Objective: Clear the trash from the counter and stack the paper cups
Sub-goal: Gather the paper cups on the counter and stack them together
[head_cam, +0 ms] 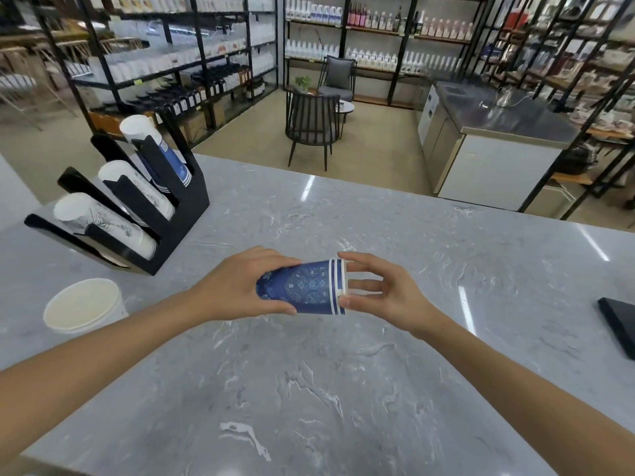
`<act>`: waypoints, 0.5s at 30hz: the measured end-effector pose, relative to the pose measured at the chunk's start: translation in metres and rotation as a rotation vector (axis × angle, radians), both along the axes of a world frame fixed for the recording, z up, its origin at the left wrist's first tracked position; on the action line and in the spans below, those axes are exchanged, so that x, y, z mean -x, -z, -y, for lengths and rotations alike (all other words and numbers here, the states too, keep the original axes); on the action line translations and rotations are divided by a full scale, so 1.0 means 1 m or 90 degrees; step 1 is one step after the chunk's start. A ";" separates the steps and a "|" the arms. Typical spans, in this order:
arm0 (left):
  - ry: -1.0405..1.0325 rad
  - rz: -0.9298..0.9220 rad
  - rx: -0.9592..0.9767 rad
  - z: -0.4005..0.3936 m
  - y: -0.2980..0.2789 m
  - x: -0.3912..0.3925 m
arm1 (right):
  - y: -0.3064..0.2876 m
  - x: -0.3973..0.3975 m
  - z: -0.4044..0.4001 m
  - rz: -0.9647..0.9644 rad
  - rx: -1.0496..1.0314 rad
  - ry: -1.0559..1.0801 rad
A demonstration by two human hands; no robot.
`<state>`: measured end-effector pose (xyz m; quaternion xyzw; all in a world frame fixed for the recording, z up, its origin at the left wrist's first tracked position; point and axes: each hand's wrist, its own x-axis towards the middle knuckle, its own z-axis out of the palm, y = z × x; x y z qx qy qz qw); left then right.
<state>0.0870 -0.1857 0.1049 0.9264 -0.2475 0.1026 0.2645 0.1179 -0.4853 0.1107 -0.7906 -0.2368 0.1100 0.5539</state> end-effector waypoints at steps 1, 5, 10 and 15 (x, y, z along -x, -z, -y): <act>-0.006 0.000 0.004 -0.003 -0.001 0.001 | 0.000 -0.001 -0.004 0.006 -0.002 -0.007; -0.024 -0.002 0.024 -0.016 -0.002 0.009 | -0.004 -0.003 -0.019 0.031 0.006 -0.042; -0.091 0.012 0.091 -0.026 0.002 0.021 | -0.025 -0.012 -0.041 0.147 0.056 -0.107; -0.160 -0.021 0.229 -0.035 0.012 0.033 | -0.050 -0.021 -0.078 0.289 0.099 -0.206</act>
